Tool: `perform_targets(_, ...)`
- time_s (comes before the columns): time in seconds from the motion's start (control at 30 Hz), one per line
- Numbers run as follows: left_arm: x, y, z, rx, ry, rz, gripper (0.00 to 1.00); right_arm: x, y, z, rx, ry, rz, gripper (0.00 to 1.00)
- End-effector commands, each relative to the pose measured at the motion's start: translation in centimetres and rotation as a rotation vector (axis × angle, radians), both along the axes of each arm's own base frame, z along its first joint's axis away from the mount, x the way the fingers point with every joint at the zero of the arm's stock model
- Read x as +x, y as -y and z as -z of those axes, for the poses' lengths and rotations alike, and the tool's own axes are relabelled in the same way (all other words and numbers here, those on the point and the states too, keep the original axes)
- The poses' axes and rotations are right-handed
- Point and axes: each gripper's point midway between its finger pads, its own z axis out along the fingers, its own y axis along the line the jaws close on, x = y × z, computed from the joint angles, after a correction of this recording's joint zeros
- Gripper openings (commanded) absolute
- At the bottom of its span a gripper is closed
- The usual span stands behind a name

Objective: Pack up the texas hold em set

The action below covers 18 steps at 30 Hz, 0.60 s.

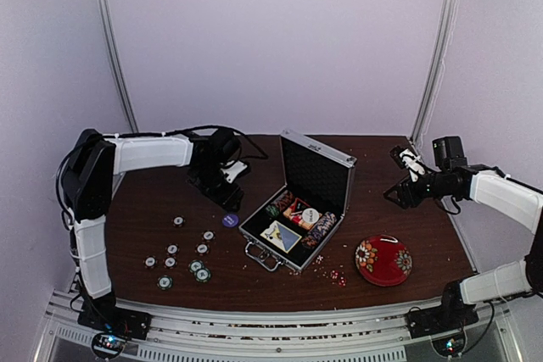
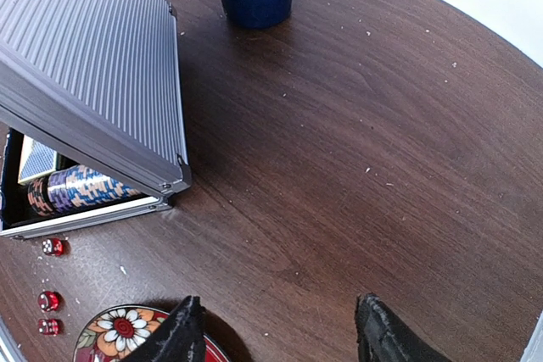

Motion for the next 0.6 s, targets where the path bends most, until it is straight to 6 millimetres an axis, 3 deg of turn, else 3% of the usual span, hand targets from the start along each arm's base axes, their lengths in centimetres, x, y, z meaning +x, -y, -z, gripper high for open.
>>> perform_targets(0.0, -0.7, -0.4, 1.0, 0.034, -0.069, 0.028, 0.66, 0.3, 0.0, -1.2, -0.001, 0.033, -0.008, 0.6)
perform_targets(0.57, -0.9, 0.1, 3.0, 0.048, -0.115, 0.072, 0.72, 0.2, 0.1, -0.9, -0.019, 0.033, -0.016, 0.61)
